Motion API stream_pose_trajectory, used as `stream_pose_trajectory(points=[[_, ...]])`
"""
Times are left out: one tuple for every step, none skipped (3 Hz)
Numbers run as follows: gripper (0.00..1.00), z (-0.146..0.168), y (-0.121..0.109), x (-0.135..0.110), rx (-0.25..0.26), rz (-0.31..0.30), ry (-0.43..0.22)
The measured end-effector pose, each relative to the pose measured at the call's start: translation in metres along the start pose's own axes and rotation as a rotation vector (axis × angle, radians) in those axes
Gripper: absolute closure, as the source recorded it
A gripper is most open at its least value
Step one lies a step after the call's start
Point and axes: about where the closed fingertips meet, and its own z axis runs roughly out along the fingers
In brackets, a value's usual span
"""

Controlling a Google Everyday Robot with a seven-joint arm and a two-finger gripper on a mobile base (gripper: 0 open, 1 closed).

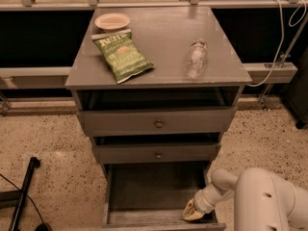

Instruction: Open bottom drawer

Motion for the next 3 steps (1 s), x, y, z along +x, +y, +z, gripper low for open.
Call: stream_pose_trajectory(points=[[1.0,-0.031,0.006,-0.017,0.122,-0.071,-0.055],[1.0,-0.08,0.014,-0.048,0.269,-0.187,-0.103],[0.82,-0.125,0.034,-0.082,0.354,-0.286,-0.154]])
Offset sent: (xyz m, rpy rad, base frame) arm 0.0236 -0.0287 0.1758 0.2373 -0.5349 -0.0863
